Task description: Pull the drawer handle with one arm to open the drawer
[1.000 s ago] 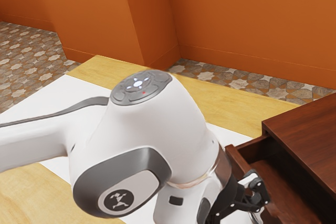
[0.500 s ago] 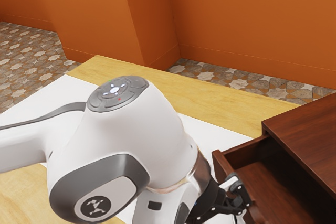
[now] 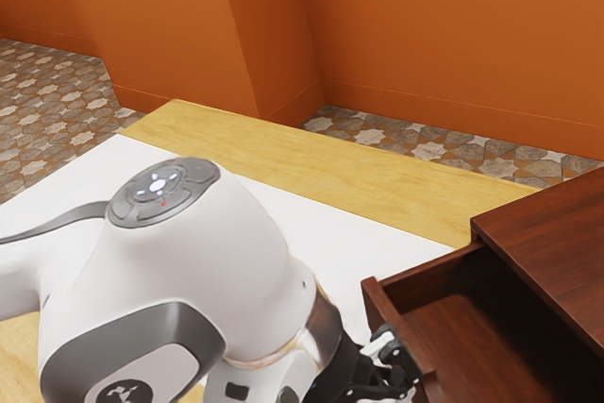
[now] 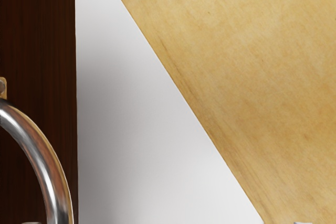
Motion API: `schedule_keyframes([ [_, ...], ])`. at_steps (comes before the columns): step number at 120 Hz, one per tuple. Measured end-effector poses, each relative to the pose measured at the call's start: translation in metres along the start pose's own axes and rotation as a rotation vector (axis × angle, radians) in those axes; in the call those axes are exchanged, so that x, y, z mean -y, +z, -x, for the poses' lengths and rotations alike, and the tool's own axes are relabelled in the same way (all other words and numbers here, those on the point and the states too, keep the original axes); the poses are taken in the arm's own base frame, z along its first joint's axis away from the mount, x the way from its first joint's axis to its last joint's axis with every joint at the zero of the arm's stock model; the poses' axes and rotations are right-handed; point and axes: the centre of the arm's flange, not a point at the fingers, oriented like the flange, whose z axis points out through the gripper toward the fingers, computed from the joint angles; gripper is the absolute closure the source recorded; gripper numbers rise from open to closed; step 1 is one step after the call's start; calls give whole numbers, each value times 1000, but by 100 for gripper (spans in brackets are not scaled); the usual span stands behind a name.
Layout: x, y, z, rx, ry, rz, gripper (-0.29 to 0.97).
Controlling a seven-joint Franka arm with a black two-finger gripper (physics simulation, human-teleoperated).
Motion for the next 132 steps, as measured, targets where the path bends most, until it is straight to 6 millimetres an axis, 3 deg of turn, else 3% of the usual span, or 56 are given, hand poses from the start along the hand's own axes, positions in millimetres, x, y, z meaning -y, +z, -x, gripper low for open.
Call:
schedule_keyframes([
  [10, -4, -1, 0, 0, 0, -1, 10],
  [24, -10, 3, 0, 0, -2, 4, -2],
  [43, -17, -3, -1, -2, -7, -8, 11],
  [104, -41, -7, -10, -4, -8, -17, 17],
  [120, -36, -18, -13, -14, -8, -44, 16],
  [132, -25, -43, -19, -22, 0, -99, 10],
])
